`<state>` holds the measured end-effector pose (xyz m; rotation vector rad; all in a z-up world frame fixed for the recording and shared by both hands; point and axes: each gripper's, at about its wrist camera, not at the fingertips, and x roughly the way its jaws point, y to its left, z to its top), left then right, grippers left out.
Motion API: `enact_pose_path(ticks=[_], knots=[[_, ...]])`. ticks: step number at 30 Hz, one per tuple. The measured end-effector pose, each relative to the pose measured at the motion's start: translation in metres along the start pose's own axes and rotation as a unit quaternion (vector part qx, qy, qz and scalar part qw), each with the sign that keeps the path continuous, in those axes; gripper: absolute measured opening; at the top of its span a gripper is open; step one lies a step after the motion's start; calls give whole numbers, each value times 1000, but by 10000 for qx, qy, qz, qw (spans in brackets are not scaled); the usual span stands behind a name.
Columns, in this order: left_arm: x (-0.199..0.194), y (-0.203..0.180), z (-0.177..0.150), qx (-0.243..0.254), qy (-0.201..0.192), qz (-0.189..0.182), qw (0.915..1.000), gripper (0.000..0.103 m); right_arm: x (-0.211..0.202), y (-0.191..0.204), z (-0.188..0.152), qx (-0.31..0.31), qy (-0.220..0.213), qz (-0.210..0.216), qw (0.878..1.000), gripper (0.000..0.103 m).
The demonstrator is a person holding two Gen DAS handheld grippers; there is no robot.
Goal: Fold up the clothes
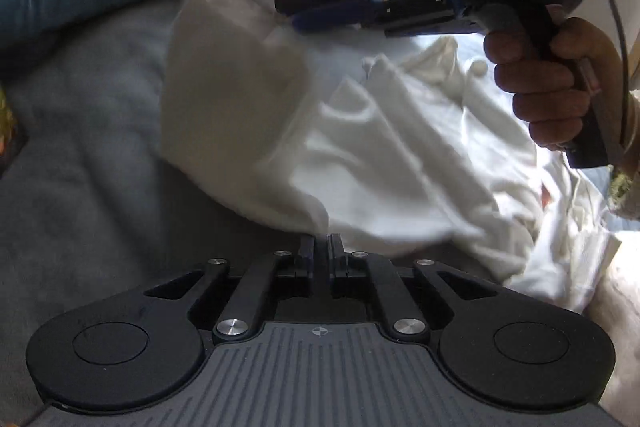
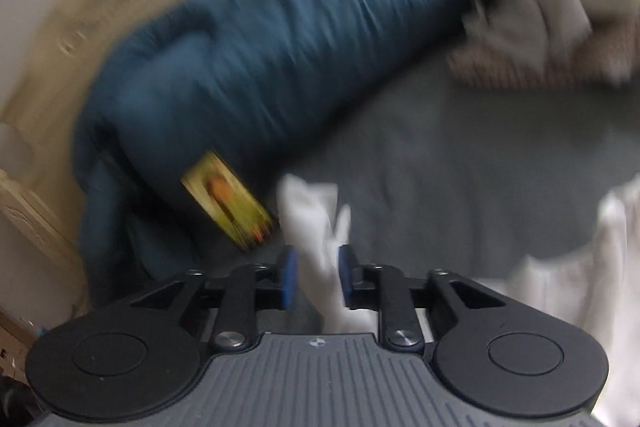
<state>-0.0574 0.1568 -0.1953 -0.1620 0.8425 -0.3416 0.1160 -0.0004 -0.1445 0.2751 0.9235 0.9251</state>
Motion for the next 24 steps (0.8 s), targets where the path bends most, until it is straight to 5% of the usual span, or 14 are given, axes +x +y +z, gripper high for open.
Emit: enact_pose_path(ticks=[4,6,11,15,18,20,24], knots=[[-3,2,-1,-107,80,-412,9991,18,-39,-26,-8,316,-274,-368,9984,49],[-3,1,4,-138,-61,-532,9985,24,-74,-49,-13,667,-584,-691,9937,52],[20,-9,22,-221,-410,-651,9968,27,-141,-95,-33,1040,-713,-2279,9655,54],[55,-39,36,160,-412,-371,9983,27,-127,-83,-64,157,484,-2924,9549,54],[78,-59,46,465,-311,-319,9979,27,-98,-65,-89,-494,1187,-2994,9454,59],[89,-64,49,463,-222,-367,9980,27,-79,-58,-102,-689,1463,-3051,9385,68],[103,-66,48,272,-16,-328,9991,27,-68,-62,-119,-789,1644,-3141,9317,62]])
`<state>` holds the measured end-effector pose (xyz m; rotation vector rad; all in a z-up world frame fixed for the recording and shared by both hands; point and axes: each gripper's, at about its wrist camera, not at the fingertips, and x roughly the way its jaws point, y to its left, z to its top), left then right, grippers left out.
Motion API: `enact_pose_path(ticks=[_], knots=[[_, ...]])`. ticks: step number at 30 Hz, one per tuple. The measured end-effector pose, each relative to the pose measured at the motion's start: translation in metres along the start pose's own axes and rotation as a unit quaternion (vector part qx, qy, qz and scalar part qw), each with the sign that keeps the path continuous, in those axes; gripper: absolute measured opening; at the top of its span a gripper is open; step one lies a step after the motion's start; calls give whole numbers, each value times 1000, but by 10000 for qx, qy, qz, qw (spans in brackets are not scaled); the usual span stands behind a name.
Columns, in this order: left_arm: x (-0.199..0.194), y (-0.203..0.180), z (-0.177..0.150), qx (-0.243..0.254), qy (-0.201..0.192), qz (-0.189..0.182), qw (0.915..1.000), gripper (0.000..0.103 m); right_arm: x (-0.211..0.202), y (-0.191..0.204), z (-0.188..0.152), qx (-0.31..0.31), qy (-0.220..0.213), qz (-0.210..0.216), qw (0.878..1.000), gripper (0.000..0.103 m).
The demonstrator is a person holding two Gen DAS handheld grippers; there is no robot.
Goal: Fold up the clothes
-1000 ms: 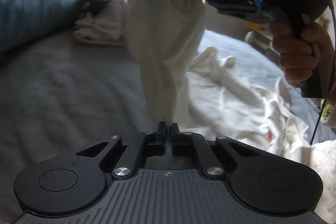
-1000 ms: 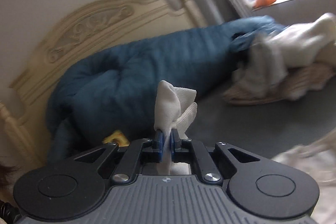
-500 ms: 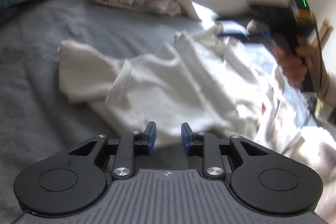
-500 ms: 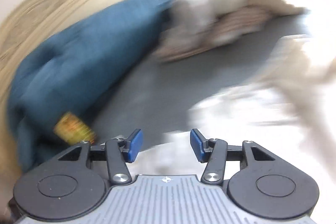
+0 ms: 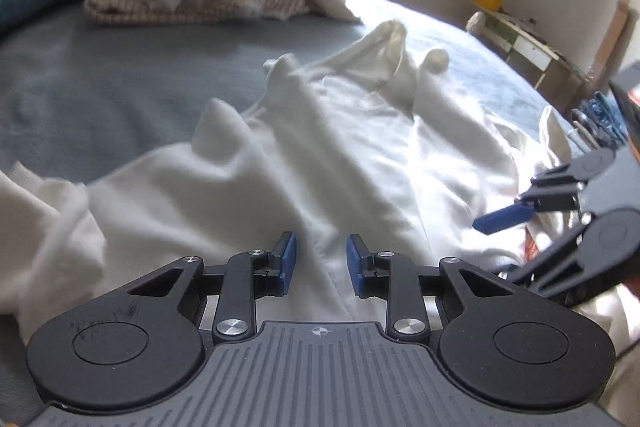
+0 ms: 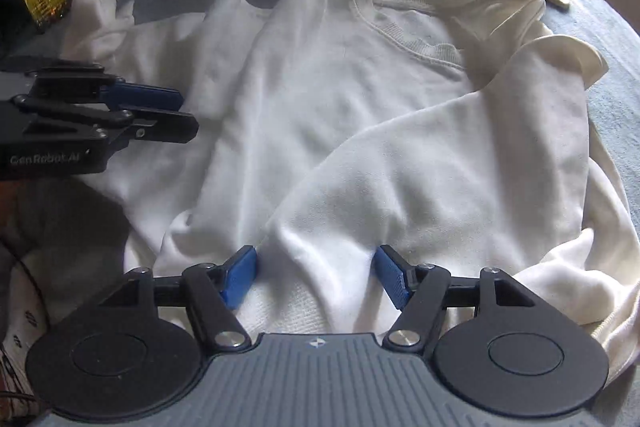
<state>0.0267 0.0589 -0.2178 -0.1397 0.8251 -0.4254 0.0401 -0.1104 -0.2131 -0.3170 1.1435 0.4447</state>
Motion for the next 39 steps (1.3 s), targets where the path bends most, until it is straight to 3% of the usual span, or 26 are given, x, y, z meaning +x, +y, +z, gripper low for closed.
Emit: enact_pose_path(ticks=[2,3,8,12,16,20,22,25,28,31,32,35,38,39], knots=[[1,3,-2,-73,5,17,10000,27,-6,-10,1,192,-49,60,9998,33],[1,5,-3,-101,4,26,9999,27,-11,-19,2,353,-89,111,9993,12],[4,12,-1,-185,8,30,9998,28,-66,-81,6,1375,-914,252,9860,10],[7,13,2,-251,-8,29,9997,28,-111,-145,18,2126,-1741,-145,9614,10],[8,14,6,-240,-66,46,9997,28,-155,-234,22,2920,-2416,-832,9216,10],[6,14,10,-130,-116,127,9998,28,-194,-319,24,3573,-2974,-1645,8700,10],[4,15,13,-75,-135,185,9997,28,-199,-354,25,3801,-3111,-2059,8464,10],[1,17,18,7,-178,254,9995,28,-175,-394,27,4026,-2707,-2477,8386,16],[0,20,24,64,-232,296,9993,34,-147,-415,17,4450,-2300,-2824,8181,57],[2,26,30,123,-288,349,9989,40,-130,-412,1,4730,-2412,-2807,7996,62],[3,28,33,137,-310,352,9988,44,-125,-408,-2,4760,-2500,-2721,7981,62],[8,36,41,179,-377,363,9985,54,-111,-389,7,4386,-2620,-2012,8357,62],[21,43,50,341,-248,395,9983,57,-85,-352,46,3402,-2211,-1153,9067,64],[26,44,52,434,-194,466,9978,58,-75,-339,60,3043,-2013,-851,9272,70]])
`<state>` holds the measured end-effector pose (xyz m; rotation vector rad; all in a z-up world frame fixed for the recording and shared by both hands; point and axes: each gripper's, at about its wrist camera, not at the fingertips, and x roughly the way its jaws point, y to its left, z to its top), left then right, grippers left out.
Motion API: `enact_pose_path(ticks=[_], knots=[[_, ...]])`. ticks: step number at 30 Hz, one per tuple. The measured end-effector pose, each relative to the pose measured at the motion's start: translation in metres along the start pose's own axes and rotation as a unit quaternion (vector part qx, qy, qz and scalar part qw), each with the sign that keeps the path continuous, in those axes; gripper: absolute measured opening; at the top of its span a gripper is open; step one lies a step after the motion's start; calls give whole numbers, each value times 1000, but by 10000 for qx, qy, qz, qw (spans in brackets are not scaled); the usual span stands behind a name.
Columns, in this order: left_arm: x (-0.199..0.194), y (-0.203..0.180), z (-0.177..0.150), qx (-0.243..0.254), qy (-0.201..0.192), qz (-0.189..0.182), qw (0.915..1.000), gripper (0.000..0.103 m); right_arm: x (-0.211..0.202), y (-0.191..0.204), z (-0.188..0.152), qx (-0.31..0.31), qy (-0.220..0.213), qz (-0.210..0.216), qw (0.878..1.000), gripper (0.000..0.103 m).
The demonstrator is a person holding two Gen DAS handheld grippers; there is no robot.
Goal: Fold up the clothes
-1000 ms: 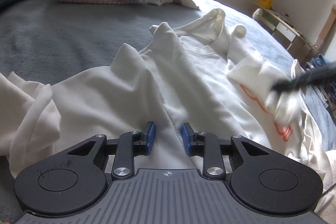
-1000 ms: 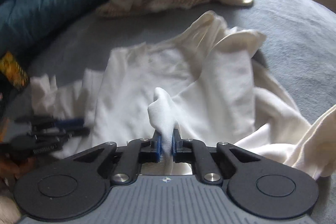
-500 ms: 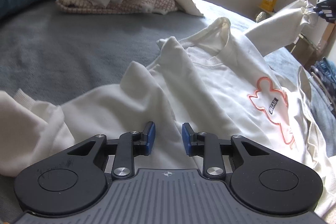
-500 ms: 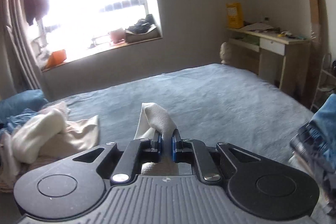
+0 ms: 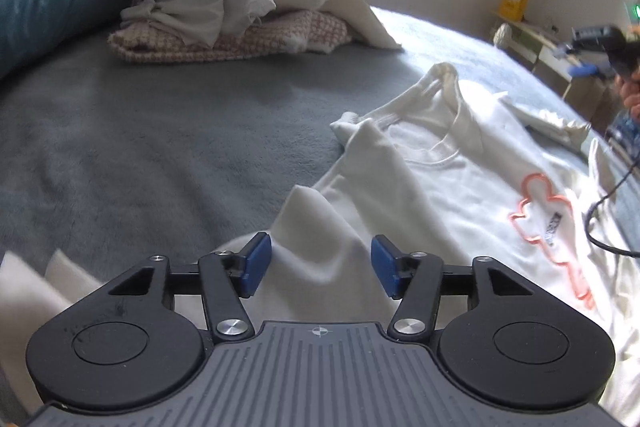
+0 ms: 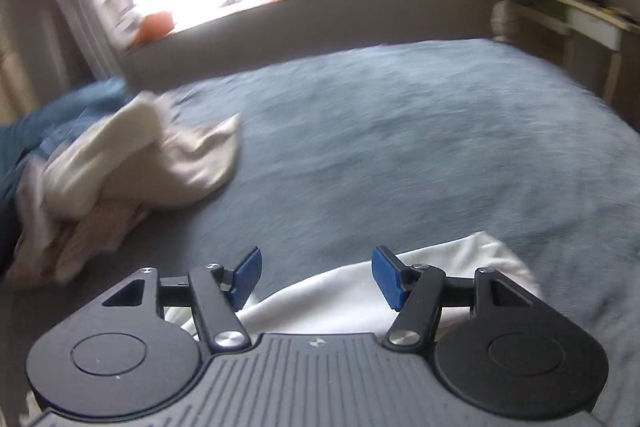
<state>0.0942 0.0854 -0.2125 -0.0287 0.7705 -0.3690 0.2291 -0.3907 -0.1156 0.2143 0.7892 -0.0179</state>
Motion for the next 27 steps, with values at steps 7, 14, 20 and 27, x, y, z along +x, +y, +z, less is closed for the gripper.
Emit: enact_pose_path(ticks=[7,14,20,27], knots=[[22,3,11,304,92,-324,9990,60,55,124,-28,-2311,1009,734,9649,77],[40,7,18,504,247,-839,9949,58,82,135,-11,-2379,1010,805,9627,78],[39,18,18,-4,30,-737,9973,7,97,88,9,-1321,899,239,9869,78],[-8,46,-2,-348,417,-665,9963,5,99,74,10,-1188,1021,292,9872,79]])
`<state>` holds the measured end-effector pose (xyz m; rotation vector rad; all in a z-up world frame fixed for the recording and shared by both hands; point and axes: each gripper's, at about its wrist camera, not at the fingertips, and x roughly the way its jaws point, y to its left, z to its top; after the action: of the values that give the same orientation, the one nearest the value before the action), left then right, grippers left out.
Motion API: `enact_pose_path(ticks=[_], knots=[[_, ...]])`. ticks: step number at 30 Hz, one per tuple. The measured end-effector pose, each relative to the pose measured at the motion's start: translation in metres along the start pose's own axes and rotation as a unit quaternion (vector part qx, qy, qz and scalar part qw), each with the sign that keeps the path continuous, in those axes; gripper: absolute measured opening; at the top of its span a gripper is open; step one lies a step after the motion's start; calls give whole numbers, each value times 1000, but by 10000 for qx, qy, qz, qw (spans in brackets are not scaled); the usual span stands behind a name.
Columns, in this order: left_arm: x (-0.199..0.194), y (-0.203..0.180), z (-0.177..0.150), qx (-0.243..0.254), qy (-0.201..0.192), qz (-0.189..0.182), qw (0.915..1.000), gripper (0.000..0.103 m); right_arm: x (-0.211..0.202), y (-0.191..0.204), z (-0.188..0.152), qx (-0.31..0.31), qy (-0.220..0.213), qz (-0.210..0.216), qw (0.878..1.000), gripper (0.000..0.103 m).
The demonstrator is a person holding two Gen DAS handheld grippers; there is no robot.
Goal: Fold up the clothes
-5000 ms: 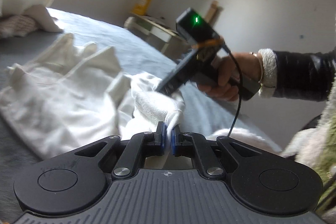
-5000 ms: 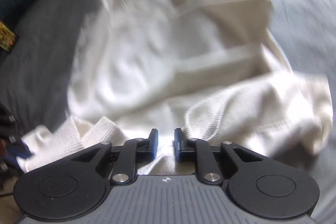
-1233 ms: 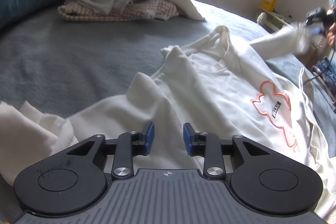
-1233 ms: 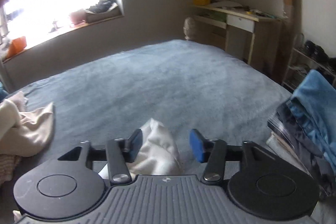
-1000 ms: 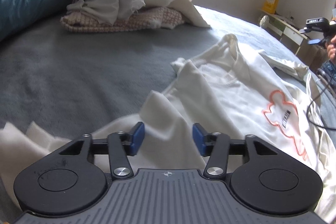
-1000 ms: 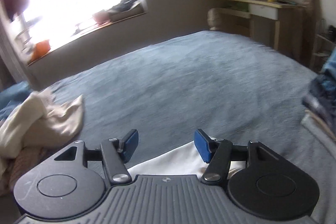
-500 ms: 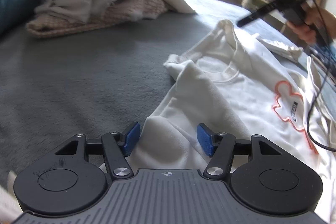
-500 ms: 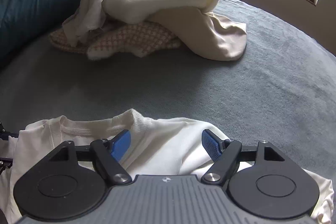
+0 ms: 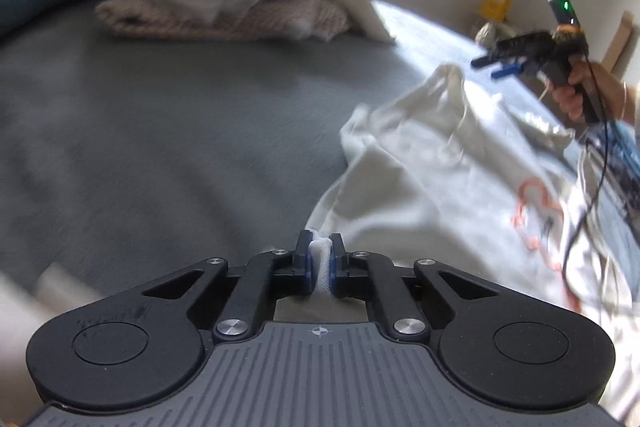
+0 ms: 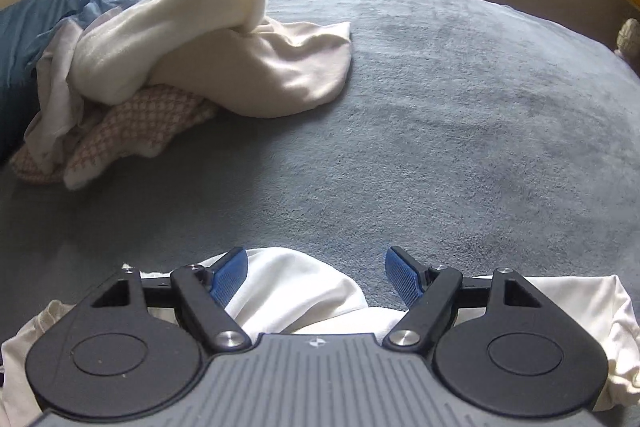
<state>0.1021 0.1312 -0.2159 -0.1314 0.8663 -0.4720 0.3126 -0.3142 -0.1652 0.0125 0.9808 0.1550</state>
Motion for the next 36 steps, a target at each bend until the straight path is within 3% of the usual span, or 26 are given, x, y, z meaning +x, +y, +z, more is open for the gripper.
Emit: enact_pose_path(ticks=[3,6,9,11,13,16,20,24,29,33,36], knots=[[-16,11,-6,-36,197,-131,9997,6,6,13,1,-322,183,176,9992,79],[-22,20,1,-395,161,-422,9982,9,13,34,5,-699,240,307,9968,79],[-24,25,8,-736,-56,-625,9953,23,14,50,9,-808,206,564,9949,80],[-20,21,13,-791,-190,-703,9942,35,13,62,10,-903,150,751,9930,86],[-9,13,19,-712,-211,-696,9948,40,15,75,9,-1103,113,808,9905,94],[11,4,27,-659,-177,-564,9961,48,27,85,8,-1301,289,734,9884,96],[32,-3,35,-548,-69,-431,9975,48,33,78,8,-1177,376,696,9899,96],[41,-11,37,-289,-111,-293,9991,45,24,39,12,-731,214,579,9954,99],[42,-11,33,-251,-186,-13,9995,22,26,-15,7,188,78,112,9997,99],[40,-6,32,-394,-216,35,9990,18,29,-47,2,1118,-211,343,9929,99],[42,-10,32,-268,-193,119,9994,18,49,-39,0,766,50,57,9970,99]])
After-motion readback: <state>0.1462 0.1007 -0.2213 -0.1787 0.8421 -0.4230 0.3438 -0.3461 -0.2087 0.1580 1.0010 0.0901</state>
